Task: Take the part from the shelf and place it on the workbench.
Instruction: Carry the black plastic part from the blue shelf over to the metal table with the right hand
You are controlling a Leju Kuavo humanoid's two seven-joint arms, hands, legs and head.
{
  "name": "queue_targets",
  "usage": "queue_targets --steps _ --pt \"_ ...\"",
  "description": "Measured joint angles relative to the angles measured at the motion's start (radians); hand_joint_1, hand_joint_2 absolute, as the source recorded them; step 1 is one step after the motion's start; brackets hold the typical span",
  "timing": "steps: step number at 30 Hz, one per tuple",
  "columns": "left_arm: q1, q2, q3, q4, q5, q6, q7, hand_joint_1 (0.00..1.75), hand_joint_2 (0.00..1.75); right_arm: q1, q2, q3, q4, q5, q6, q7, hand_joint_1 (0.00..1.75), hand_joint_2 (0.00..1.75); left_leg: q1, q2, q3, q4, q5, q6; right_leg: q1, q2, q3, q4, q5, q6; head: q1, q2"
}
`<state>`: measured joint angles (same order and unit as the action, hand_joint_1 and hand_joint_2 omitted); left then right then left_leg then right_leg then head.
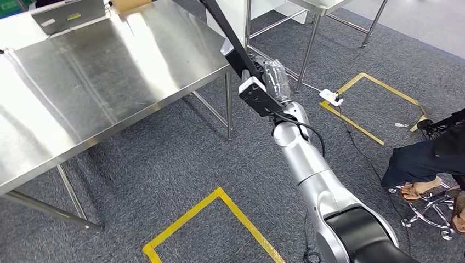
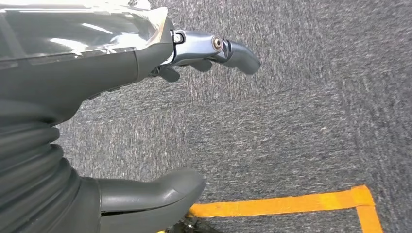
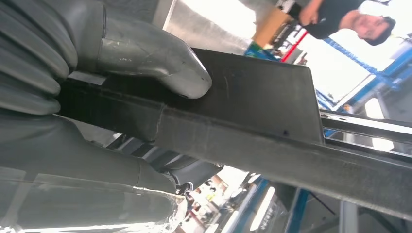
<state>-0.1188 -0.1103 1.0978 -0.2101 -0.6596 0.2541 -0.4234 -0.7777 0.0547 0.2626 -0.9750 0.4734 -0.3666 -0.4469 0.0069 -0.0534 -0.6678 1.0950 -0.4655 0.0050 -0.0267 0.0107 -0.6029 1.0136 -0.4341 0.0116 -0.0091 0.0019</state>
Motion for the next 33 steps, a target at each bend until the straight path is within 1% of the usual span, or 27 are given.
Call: queue_targets --steps 1,2,3,4,5,6,7,8,9,10,12,13,14,15,16,17,18,19,20,21,23,24,25,27,28,29,33 --pt "-0.001 -0.001 0.0 0.0 0.0 0.0 0.0 0.0 1.75 -0.001 0.0 0.0 0.0 0.0 0.0 0.0 1.75 1.75 0.001 0.024 -0.031 0.062 -0.03 -0.005 0.002 -0.008 0.002 0.0 -0.002 -0.005 -0.002 0.0" --pt "-0.002 -0.001 0.0 0.0 -0.001 0.0 0.0 0.0 1.75 -0.001 0.0 0.0 0.0 0.0 0.0 0.0 1.75 1.75 0.003 0.037 -0.067 0.129 -0.058 -0.01 0.004 -0.016 0.003 0.0 -0.004 -0.008 -0.003 0.0" --pt "-0.002 -0.001 0.0 0.0 -0.001 0.0 0.0 0.0 1.75 0.0 -0.001 0.0 0.0 0.0 0.0 0.0 1.75 1.75 0.005 0.042 -0.096 0.179 -0.072 -0.012 0.006 -0.025 0.004 0.0 -0.005 -0.01 -0.002 0.0" --pt "-0.001 -0.001 0.001 0.0 -0.001 0.0 0.0 0.0 1.75 0.0 -0.001 0.0 0.0 0.0 0.0 0.0 1.75 1.75 0.006 0.045 -0.11 0.198 -0.069 -0.013 0.007 -0.034 0.005 0.0 -0.007 -0.012 -0.003 0.0" --pt "-0.001 -0.001 0.001 0.0 -0.001 -0.001 0.0 0.0 1.75 0.0 -0.001 0.0 0.0 0.0 0.0 0.0 1.75 1.75 0.006 0.047 -0.103 0.178 -0.047 -0.012 0.007 -0.043 0.007 0.0 -0.008 -0.012 -0.003 0.0" --pt "-0.001 0.0 0.001 0.0 -0.001 -0.001 0.0 0.0 1.75 -0.001 -0.001 0.001 0.0 0.0 0.0 0.0 1.75 1.75 0.006 0.053 -0.076 0.123 -0.014 -0.009 0.008 -0.051 0.01 0.0 -0.011 -0.011 -0.003 0.0" --pt "-0.001 0.001 0.001 0.0 -0.002 -0.001 0.0 0.0 1.75 -0.002 -0.001 0.001 0.0 0.0 0.0 0.0 1.75 1.75 0.004 0.069 -0.038 0.05 0.019 -0.004 0.009 -0.058 0.013 0.0 -0.013 -0.01 -0.003 0.0" --pt "-0.003 0.003 0.001 0.0 -0.002 -0.001 0.0 0.0 1.75 -0.005 -0.002 0.001 0.0 0.0 0.0 0.0 1.75 1.75 0.0 0.084 -0.004 -0.013 0.042 0.002 0.013 -0.065 0.016 0.0 -0.017 -0.006 -0.002 0.0" --pt "-0.004 0.003 0.001 0.0 -0.002 -0.001 0.0 0.0 1.75 -0.008 -0.003 0.001 0.0 0.0 0.0 0.0 1.75 1.75 -0.004 0.095 0.018 -0.054 0.053 0.008 0.016 -0.072 0.019 0.0 -0.02 -0.003 -0.002 0.0" --pt "-0.005 0.004 0.001 0.0 -0.003 -0.002 0.0 0.0 1.75 -0.011 -0.004 0.001 0.0 0.0 0.0 0.0 1.75 1.75 -0.009 0.1 0.027 -0.074 0.054 0.013 0.019 -0.079 0.021 0.0 -0.022 0.002 -0.001 0.0" --pt "-0.005 0.005 0.001 0.0 -0.003 -0.002 0.0 0.0 1.75 -0.015 -0.005 0.002 0.0 0.0 0.001 0.001 1.75 1.75 -0.012 0.083 0.028 -0.079 0.054 0.024 0.022 -0.092 0.026 -0.003 -0.026 0.011 0.0 0.0" --pt "-0.004 0.005 0.002 0.0 -0.003 -0.002 0.0 0.0 1.75 -0.017 -0.007 0.002 0.0 0.0 0.002 0.0 1.75 1.75 -0.011 0.076 0.032 -0.084 0.057 0.03 0.021 -0.088 0.025 0.002 -0.031 0.016 0.0 0.0" --pt "-0.004 0.004 0.002 0.0 -0.002 -0.003 0.0 0.0 1.75 -0.02 -0.009 0.002 0.0 0.0 0.002 0.001 1.75 1.75 -0.008 0.07 0.036 -0.088 0.06 0.036 0.021 -0.075 0.017 0.021 -0.043 0.017 0.001 0.0" --pt "-0.005 0.004 0.002 0.0 -0.002 -0.004 -0.001 0.0 1.75 -0.024 -0.012 0.003 0.0 0.0 0.003 0.001 1.75 1.75 -0.005 0.066 0.04 -0.093 0.063 0.042 0.02 -0.056 -0.002 0.062 -0.063 0.016 0.002 0.0" --pt "-0.005 0.003 0.003 0.0 -0.002 -0.004 -0.001 0.0 1.75 -0.027 -0.017 0.003 0.0 0.0 0.005 0.001 1.75 1.75 -0.003 0.06 0.042 -0.094 0.064 0.045 0.017 -0.036 -0.034 0.124 -0.09 0.013 0.003 0.0" --pt "-0.006 0.004 0.003 0.0 -0.002 -0.005 -0.002 0.0 1.75 -0.029 -0.023 0.003 0.0 0.001 0.007 0.004 1.75 1.75 -0.002 0.053 0.042 -0.094 0.064 0.048 0.016 -0.024 -0.071 0.199 -0.117 0.01 0.003 0.0" --pt "-0.006 0.004 0.004 0.0 -0.001 -0.006 -0.002 0.0 1.75 -0.03 -0.03 0.003 0.0 0.001 0.01 0.009 1.75 1.75 -0.002 0.046 0.042 -0.094 0.064 0.048 0.015 -0.018 -0.107 0.265 -0.137 0.011 0.004 0.0" --pt "-0.006 0.003 0.006 0.0 -0.001 -0.006 -0.002 0.0 1.75 -0.031 -0.037 0.003 0.0 0.002 0.015 0.018 1.75 1.75 -0.002 0.039 0.042 -0.093 0.064 0.048 0.014 -0.017 -0.131 0.302 -0.143 0.016 0.004 0.0" --pt "-0.005 0.002 0.008 0.0 0.0 -0.006 -0.002 0.0 1.75 -0.035 -0.044 0.003 -0.001 0.003 0.023 0.031 1.75 1.75 -0.002 0.032 0.043 -0.092 0.063 0.047 0.014 -0.016 -0.136 0.298 -0.131 0.024 0.005 0.0" --pt "-0.004 0.001 0.01 0.0 0.0 -0.007 -0.002 0.0 1.75 -0.043 -0.051 0.003 -0.003 0.001 0.038 0.048 1.75 1.75 -0.001 0.026 0.044 -0.091 0.062 0.045 0.012 -0.016 -0.121 0.253 -0.105 0.034 0.005 0.0" --pt "-0.003 0.001 0.013 0.0 0.003 -0.008 -0.002 0.0 1.75 -0.08 -0.07 0.004 -0.007 -0.007 0.085 0.09 1.75 1.75 -0.002 0.017 0.041 -0.082 0.056 0.038 0.007 -0.015 -0.06 0.105 -0.04 0.051 0.005 0.0" --pt "-0.002 0.001 0.016 0.0 0.004 -0.009 -0.002 0.0 1.75 -0.107 -0.08 0.004 -0.008 -0.014 0.114 0.114 1.75 1.75 -0.004 0.014 0.038 -0.076 0.052 0.033 0.004 -0.014 -0.036 0.05 -0.016 0.051 0.005 0.0" --pt "-0.001 0.003 0.018 0.0 0.005 -0.009 -0.002 0.0 1.75 -0.135 -0.091 0.004 -0.007 -0.019 0.142 0.137 1.75 1.75 -0.007 0.011 0.035 -0.07 0.048 0.034 0.002 -0.013 -0.022 0.02 -0.002 0.048 0.005 0.0" --pt "0.003 0.005 0.022 0.0 0.008 -0.009 -0.002 0.0 1.75 -0.194 -0.111 0.004 -0.001 -0.021 0.19 0.175 1.75 1.75 -0.009 0.01 0.031 -0.065 0.044 0.047 0.003 -0.011 -0.019 0.011 0.006 0.037 0.005 0.0" --pt "0.005 0.005 0.024 0.0 0.008 -0.009 -0.002 0.0 1.75 -0.225 -0.119 0.005 0.007 -0.018 0.209 0.19 1.75 1.75 -0.009 0.011 0.031 -0.065 0.044 0.055 0.003 -0.01 -0.019 0.011 0.007 0.036 0.005 0.0" --pt "0.007 0.005 0.025 0.0 0.009 -0.009 -0.002 0.0 1.75 -0.257 -0.126 0.007 0.018 -0.013 0.225 0.203 1.75 1.75 -0.009 0.013 0.031 -0.067 0.045 0.058 0.004 -0.008 -0.02 0.011 0.008 0.034 0.005 0.0" --pt "0.007 0.005 0.032 0.0 0.008 -0.01 -0.004 0.0 1.75 -0.38 -0.153 0.022 0.082 0.002 0.269 0.239 1.75 1.75 -0.008 0.016 0.035 -0.073 0.047 0.056 0.007 -0.004 -0.022 0.011 0.009 0.031 0.005 0.0"
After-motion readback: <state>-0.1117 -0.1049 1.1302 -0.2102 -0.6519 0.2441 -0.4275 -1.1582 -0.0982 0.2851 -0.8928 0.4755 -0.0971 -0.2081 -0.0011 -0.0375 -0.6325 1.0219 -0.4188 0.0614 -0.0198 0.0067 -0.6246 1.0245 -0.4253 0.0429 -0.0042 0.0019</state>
